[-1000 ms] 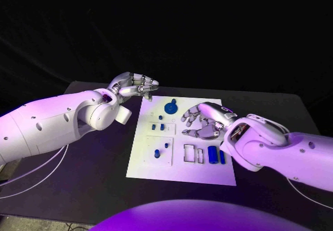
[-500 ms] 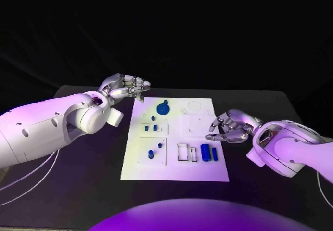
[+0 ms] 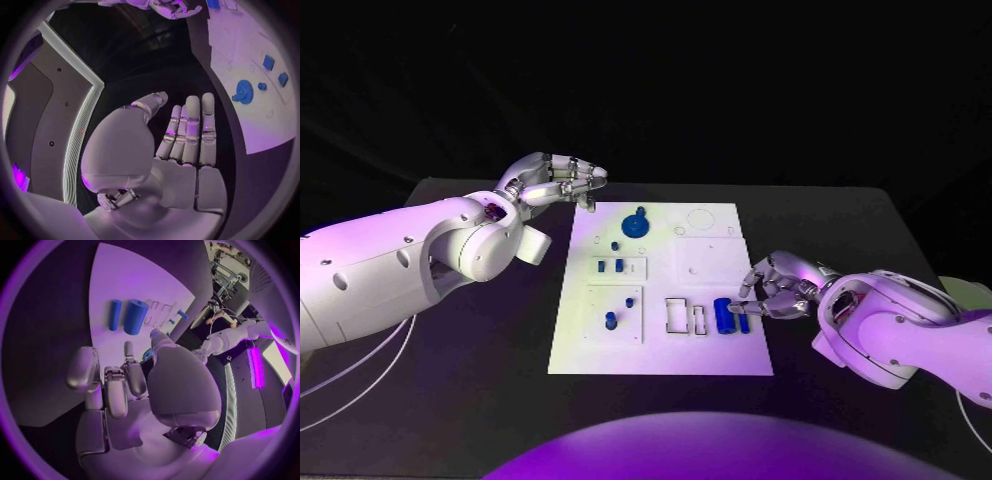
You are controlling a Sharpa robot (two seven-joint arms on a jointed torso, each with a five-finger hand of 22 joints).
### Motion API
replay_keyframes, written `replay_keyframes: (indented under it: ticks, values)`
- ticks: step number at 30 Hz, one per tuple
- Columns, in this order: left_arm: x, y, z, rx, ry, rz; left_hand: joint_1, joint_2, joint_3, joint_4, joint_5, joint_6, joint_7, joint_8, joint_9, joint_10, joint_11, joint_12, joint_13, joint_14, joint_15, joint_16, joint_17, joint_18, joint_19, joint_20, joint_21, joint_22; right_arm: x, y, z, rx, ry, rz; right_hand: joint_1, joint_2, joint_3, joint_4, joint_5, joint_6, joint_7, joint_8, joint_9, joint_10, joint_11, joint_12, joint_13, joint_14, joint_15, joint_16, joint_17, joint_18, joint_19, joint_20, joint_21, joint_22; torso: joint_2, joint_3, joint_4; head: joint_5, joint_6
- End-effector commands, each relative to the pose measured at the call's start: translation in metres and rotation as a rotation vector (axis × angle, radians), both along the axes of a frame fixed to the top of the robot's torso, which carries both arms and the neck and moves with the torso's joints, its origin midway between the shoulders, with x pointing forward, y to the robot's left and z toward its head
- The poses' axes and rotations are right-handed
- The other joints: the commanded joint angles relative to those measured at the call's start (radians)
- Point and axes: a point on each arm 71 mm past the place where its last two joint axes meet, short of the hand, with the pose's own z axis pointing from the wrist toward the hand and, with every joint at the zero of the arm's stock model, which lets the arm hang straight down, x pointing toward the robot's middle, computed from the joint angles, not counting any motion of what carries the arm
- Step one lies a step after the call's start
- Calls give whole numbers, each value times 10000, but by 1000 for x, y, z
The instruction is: Assemble the parts on the task board
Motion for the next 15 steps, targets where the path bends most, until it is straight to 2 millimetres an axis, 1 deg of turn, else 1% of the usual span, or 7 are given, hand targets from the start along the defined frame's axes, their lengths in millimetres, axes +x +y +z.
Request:
replay_keyframes:
  ticks: [1, 6, 12, 15]
  values:
    - [-1, -2, 2, -190, -89, -75, -103, 16, -77, 19, 14, -60, 22, 50, -17, -67, 3, 37, -8, -43, 9, 25, -15, 79, 23, 81, -41, -12, -2, 2, -7, -650, 146, 114, -176, 0, -111, -13, 52, 28, -83, 68, 17, 90, -19, 68, 34, 981, -88, 70, 2223, -180, 68, 7, 72, 388, 6, 3, -4, 1, 1]
    - [-1, -1, 2, -187, -64, -88, -103, 16, -77, 19, 14, -60, 22, 50, -17, -67, 3, 37, -8, -43, 9, 25, -15, 79, 23, 81, -41, -12, -3, 9, -13, -704, 237, 231, -215, 26, -159, -13, 80, 39, -88, 74, 21, 105, -21, 85, 63, 982, -90, 73, 2229, -179, 67, 6, 65, 389, 6, 16, -4, 19, 1]
    - [-2, -1, 1, -173, -24, -99, -103, 16, -77, 19, 14, -60, 22, 50, -17, -67, 3, 37, -8, -43, 9, 25, -15, 79, 23, 81, -41, -12, -1, 14, -17, -741, 289, 331, -246, 69, -202, -14, 137, 68, -97, 89, 28, 132, -29, 115, 112, 984, -94, 76, 2237, -181, 72, 4, 79, 400, 10, 16, 2, 24, 1]
    - [-2, -1, 1, -166, -2, -107, -116, 19, -88, 32, 15, -61, 21, 52, -19, -72, 4, 45, -9, -44, 10, 29, -17, 79, 24, 82, -50, -17, -1, 17, -20, -776, 343, 339, -214, 110, -216, -28, 191, 99, -109, 104, 35, 107, -38, 84, 76, 979, -100, 69, 2214, -175, 61, 0, 46, 391, 12, 17, -5, 71, 1]
